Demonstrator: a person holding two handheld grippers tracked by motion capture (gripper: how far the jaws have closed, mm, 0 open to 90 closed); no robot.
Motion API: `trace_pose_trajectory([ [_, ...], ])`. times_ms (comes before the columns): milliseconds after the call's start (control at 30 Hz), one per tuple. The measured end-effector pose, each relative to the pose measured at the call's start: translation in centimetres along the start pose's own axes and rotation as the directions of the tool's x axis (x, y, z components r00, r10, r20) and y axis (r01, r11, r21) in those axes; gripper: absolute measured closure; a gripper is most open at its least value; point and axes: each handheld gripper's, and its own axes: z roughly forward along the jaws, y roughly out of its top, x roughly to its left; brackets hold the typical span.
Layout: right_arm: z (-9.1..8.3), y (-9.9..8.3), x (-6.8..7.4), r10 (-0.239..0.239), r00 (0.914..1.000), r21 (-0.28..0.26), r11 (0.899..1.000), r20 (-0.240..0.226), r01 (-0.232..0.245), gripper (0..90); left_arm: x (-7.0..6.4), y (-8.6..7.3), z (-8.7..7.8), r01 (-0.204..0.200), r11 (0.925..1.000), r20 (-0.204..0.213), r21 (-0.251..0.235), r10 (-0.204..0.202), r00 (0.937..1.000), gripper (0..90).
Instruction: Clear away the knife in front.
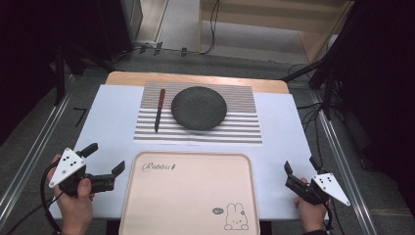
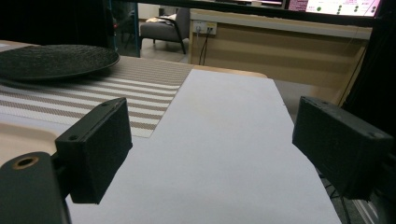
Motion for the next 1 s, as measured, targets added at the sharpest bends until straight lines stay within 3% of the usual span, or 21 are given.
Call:
trace_pose_trajectory([
  [133,0.0,0.0,0.0,0.003,1.0,-0.001,1.0,0.0,-0.003,10.2,-0.1,0.9,0.6,-0.008,1.0,0.006,0.001,0.008,1.0,0.0],
  [400,0.0,0.0,0.0,0.003,1.0,-0.002,1.0,-0.003,-0.003,10.2,-0.2,2.8,2.2,0.013,0.9998,0.021,-0.018,-0.012,0.9997,0.0],
  [600,-0.1,0.0,0.0,0.006,1.0,-0.002,1.0,-0.001,-0.006,10.2,-0.3,3.8,3.8,0.009,0.9999,0.041,-0.006,-0.009,0.9991,0.0],
  [1000,-0.1,0.0,-0.1,0.006,1.0,-0.003,1.0,-0.002,-0.006,10.2,0.4,5.7,7.1,0.042,0.999,0.059,0.014,-0.042,0.9974,0.0],
])
